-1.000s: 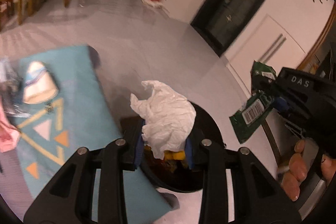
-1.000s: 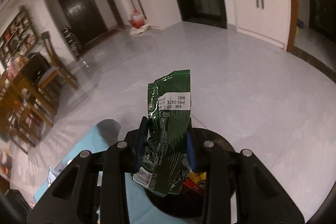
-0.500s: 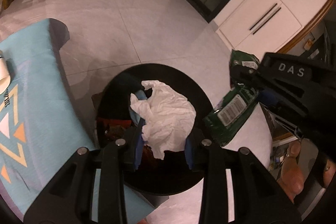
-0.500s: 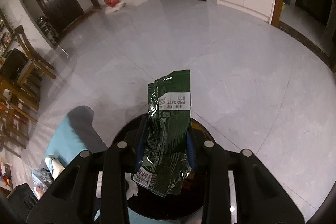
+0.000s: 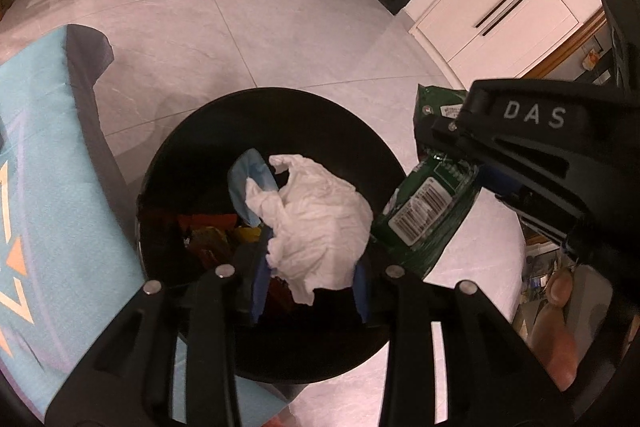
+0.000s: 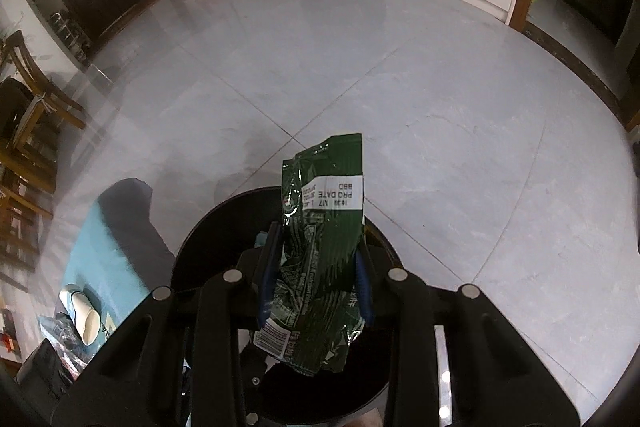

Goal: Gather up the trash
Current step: 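Open the left tool to drop the tissue while the right tool drops the green bag, then return both tools to the trash pile on the rug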

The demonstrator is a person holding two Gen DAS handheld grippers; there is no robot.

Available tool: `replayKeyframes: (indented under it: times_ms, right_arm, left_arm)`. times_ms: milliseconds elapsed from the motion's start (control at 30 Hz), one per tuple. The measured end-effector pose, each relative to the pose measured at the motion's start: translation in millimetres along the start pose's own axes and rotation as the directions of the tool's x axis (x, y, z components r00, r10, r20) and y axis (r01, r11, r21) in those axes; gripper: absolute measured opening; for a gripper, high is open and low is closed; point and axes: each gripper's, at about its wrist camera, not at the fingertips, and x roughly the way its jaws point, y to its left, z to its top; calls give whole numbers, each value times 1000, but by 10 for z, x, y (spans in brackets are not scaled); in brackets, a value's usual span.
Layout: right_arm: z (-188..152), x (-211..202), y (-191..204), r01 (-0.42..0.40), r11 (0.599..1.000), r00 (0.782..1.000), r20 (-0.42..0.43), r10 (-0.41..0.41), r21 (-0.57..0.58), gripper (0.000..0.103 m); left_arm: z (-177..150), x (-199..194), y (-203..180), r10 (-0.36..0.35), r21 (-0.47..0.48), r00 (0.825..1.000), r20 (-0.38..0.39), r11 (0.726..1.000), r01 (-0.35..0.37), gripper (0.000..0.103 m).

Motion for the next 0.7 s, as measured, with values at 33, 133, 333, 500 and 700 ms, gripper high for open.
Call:
replayKeyframes:
  times_ms: [33, 133, 333, 500, 700]
  right_arm:
    - [-3, -3, 2, 1, 1000, 1000, 0, -1, 0, 34]
    - [-6, -33, 8, -3, 1000, 1000, 9, 3, -1, 34]
    - [-5, -125, -34, -42, 999, 999, 21, 42, 9, 53]
    - [4, -302, -4, -86, 996, 994, 65, 87, -7, 66]
    - [-19, -573, 242, -154, 986, 979, 125, 161, -68, 71]
  left_arm:
    - [-1, -2, 4, -1, -4, 1000, 0, 1000, 1, 37]
    - [16, -11, 40, 1, -20, 1000, 1, 1000, -1, 49]
    - [7, -301, 203, -46, -82, 996, 70, 995, 51, 90]
    - [-24, -706, 419, -42, -136, 988, 150, 989, 62, 97]
    - [-232, -1369, 837, 46, -215, 963, 266, 976, 13, 100]
